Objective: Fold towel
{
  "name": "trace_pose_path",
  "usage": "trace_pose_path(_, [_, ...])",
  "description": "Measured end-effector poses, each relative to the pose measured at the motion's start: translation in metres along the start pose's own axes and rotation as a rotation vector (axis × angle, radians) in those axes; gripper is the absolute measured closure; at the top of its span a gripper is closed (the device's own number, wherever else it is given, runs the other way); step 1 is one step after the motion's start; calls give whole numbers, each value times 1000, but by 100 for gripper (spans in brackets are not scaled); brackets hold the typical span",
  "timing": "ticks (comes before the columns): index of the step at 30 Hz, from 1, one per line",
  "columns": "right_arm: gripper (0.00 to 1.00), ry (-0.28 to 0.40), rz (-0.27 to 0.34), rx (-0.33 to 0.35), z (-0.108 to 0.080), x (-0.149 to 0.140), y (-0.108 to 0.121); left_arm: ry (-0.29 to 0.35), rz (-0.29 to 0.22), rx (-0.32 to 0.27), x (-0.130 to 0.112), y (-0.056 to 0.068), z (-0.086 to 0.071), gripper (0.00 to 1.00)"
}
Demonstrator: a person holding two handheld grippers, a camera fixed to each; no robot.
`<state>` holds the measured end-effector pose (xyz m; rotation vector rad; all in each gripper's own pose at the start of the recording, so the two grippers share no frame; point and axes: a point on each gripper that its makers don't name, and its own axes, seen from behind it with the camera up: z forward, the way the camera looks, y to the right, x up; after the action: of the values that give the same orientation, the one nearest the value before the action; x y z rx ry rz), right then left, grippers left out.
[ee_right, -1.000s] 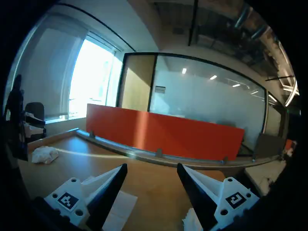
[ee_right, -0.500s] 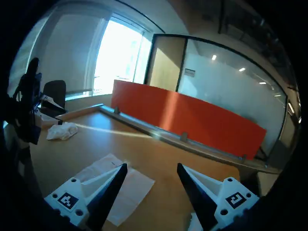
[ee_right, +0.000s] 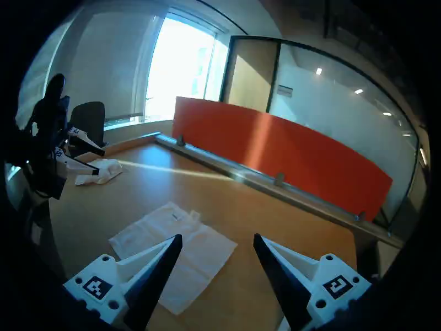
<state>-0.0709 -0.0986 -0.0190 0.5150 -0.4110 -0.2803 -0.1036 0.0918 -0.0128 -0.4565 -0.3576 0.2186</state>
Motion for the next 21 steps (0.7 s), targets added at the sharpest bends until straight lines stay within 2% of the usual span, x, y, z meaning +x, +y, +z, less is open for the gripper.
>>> trace_pose_path(21, [0, -122, 5, 58, 23, -85, -33, -150, 1, -79, -93, 36, 38, 3])
